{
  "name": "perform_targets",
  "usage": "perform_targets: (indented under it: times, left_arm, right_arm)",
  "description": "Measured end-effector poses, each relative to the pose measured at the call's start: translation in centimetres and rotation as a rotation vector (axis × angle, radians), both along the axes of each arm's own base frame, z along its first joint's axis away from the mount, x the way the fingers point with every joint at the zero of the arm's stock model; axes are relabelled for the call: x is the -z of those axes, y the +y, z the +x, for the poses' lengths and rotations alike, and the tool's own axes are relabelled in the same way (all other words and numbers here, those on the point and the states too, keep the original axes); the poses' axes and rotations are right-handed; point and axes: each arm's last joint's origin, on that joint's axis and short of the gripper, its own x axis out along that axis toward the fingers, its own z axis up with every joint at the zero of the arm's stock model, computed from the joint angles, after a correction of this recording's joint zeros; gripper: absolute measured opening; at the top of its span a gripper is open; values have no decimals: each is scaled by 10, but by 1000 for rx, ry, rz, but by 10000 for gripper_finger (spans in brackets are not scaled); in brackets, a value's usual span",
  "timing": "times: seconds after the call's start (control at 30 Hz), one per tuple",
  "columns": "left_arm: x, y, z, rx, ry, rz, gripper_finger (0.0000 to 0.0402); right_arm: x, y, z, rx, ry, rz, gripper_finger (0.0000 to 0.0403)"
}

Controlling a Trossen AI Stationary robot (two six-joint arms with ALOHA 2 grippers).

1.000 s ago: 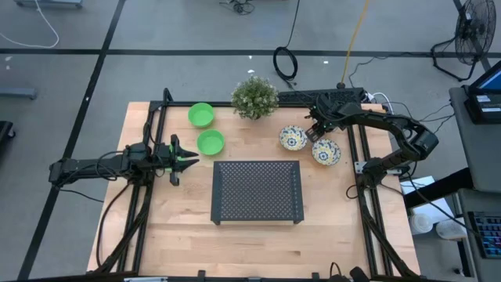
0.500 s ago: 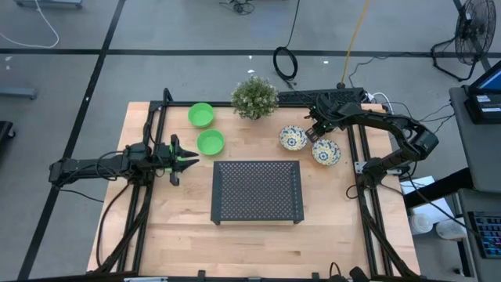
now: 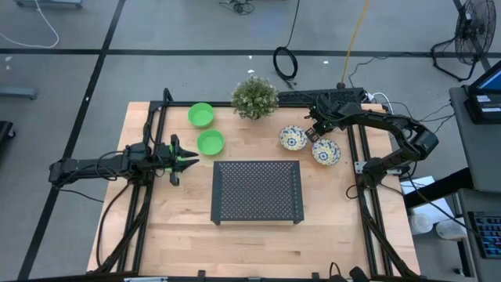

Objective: Pick & Place Mini bowls
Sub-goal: Put the top right white patterned bowl on the shelf

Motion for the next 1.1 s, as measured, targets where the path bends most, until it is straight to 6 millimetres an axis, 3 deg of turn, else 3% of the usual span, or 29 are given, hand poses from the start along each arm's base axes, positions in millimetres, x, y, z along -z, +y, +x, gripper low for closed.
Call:
perform_targets:
  times: [1.1]
  left_arm:
    - [0, 0, 0, 0, 0, 0, 99]
  right_arm:
    - [-1, -1, 1, 0, -10, -17, 17]
